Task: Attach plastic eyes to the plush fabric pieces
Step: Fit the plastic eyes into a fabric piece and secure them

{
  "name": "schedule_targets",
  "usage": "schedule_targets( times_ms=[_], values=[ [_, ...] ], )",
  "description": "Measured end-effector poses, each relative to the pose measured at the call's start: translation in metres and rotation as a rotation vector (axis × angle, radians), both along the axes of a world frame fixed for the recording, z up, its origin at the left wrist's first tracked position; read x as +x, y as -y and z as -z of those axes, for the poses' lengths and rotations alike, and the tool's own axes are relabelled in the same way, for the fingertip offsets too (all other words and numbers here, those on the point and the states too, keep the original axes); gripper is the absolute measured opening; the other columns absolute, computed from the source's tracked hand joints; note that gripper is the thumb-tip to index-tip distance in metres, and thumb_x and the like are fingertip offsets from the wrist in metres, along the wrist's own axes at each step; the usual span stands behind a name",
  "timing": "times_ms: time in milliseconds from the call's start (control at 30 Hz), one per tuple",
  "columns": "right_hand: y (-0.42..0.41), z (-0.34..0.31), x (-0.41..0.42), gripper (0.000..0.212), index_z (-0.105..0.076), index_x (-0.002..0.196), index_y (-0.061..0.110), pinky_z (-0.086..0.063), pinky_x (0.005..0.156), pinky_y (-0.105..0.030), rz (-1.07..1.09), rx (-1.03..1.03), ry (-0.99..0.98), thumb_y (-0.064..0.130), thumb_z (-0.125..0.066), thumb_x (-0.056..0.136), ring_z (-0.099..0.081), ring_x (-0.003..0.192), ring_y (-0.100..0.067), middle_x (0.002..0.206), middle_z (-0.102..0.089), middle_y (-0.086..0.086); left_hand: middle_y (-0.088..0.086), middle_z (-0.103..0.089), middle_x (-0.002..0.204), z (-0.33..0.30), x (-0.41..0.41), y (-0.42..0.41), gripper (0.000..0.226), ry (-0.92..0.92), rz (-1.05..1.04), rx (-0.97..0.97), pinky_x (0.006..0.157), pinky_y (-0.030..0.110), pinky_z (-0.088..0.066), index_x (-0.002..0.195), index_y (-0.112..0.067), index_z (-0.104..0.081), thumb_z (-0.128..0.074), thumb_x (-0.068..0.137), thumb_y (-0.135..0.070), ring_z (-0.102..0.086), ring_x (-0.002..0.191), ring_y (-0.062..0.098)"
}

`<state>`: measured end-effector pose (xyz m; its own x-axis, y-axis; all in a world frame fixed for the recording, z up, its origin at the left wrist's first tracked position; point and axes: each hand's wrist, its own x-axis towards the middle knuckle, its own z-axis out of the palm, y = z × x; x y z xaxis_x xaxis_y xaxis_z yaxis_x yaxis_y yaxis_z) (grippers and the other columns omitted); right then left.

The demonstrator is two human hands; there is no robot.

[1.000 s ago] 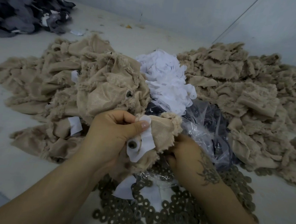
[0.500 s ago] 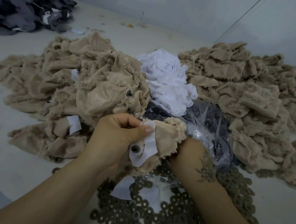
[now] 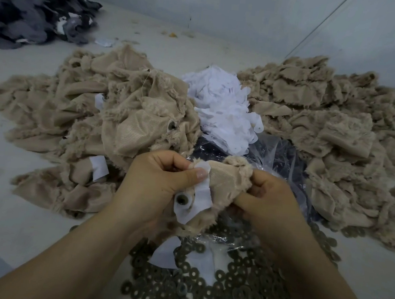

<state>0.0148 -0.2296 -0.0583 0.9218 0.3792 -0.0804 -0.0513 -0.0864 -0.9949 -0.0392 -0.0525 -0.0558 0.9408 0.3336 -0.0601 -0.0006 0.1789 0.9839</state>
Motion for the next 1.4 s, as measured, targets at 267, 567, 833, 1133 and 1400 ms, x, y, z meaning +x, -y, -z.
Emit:
schedule_targets(
  times_ms=[267,567,833,1133,1400],
  values=[
    [-0.008,0.005,-0.001,0.047,-0.063,0.124,-0.003,-0.056,0.093,-0.046,-0.006,0.473,-0.572,-0.008,-0.057,0.077,-0.066,0.114,-0.039,0.118,-0.070,-0.025,0.011,-0.068,0.064,-0.002,-0.001,0.005,0.027,0.000,0.063,-0.030,0.061,0.030,-0.057,0.060,-0.016,-0.072,-0.085,0.045,-0.035,-0.063,0.058,0.021],
    [-0.006,0.011,-0.009,0.011,-0.071,0.077,0.005,-0.058,0.059,-0.029,0.031,0.391,-0.426,0.013,-0.064,0.078,-0.070,0.065,-0.021,0.074,-0.071,-0.012,0.014,-0.068,0.067,-0.001,-0.002,0.018,0.028,0.008,0.085,0.034,0.058,0.028,-0.054,0.062,-0.015,-0.072,-0.085,0.045,-0.033,-0.062,0.062,0.023],
    [-0.009,0.007,-0.010,0.030,-0.066,0.075,0.003,-0.050,0.061,-0.035,0.062,0.348,-0.386,0.007,-0.046,0.097,-0.063,0.062,-0.024,0.070,-0.065,-0.015,0.015,-0.066,0.066,-0.002,0.000,0.018,0.025,0.014,0.081,0.092,0.066,0.036,-0.055,0.061,-0.014,-0.071,-0.085,0.049,-0.030,-0.060,0.066,0.028],
    [-0.011,0.004,-0.012,0.033,-0.075,0.071,0.008,-0.055,0.073,-0.043,0.113,0.298,-0.332,0.005,-0.053,0.095,-0.067,0.074,-0.032,0.082,-0.072,-0.021,0.029,-0.064,0.075,-0.005,-0.001,0.018,0.028,0.024,0.088,0.162,0.063,0.038,-0.054,0.064,-0.012,-0.072,-0.085,0.050,-0.033,-0.059,0.063,0.029],
    [-0.007,0.007,-0.011,0.030,-0.075,0.085,0.006,-0.058,0.070,-0.039,0.070,0.393,-0.340,0.016,-0.049,0.099,-0.070,0.079,-0.028,0.081,-0.075,-0.011,0.031,-0.062,0.071,-0.008,0.001,0.017,0.025,0.037,0.091,0.165,0.060,0.036,-0.053,0.060,-0.015,-0.071,-0.085,0.049,-0.033,-0.058,0.060,0.030]
  ],
)
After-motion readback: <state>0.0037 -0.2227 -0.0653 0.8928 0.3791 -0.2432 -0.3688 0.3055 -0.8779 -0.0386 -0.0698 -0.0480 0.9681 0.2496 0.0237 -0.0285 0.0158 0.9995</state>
